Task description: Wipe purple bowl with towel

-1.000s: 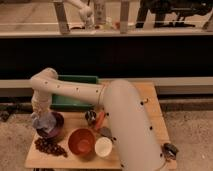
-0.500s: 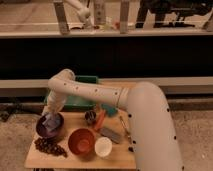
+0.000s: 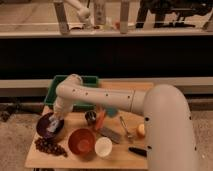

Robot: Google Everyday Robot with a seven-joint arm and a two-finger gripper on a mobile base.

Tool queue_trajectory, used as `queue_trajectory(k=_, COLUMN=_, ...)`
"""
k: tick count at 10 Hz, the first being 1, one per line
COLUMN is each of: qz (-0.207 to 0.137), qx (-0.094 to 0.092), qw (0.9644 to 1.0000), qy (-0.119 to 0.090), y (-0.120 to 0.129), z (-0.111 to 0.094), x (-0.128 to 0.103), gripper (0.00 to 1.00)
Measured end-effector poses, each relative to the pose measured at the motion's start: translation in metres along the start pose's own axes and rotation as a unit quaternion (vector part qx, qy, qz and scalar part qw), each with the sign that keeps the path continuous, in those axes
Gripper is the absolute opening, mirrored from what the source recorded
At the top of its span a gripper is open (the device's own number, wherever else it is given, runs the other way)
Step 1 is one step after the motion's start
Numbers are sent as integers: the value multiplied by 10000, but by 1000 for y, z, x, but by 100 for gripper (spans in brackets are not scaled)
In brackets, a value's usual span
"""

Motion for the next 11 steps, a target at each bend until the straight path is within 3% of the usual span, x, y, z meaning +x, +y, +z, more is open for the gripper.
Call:
queue_trajectory(k=2, qz=-132, qx=-40, qw=9999, qy=-98, y=4, z=1, x=-12, gripper=3)
queue_trajectory(k=6, qz=-516, qx=-310, qw=9966, qy=-564, y=-8, z=27, x=-39, gripper=3)
queue_trajectory(k=11, qz=-493, qx=-317, qw=9967, qy=-564, y=-5, z=27, x=-38, gripper=3)
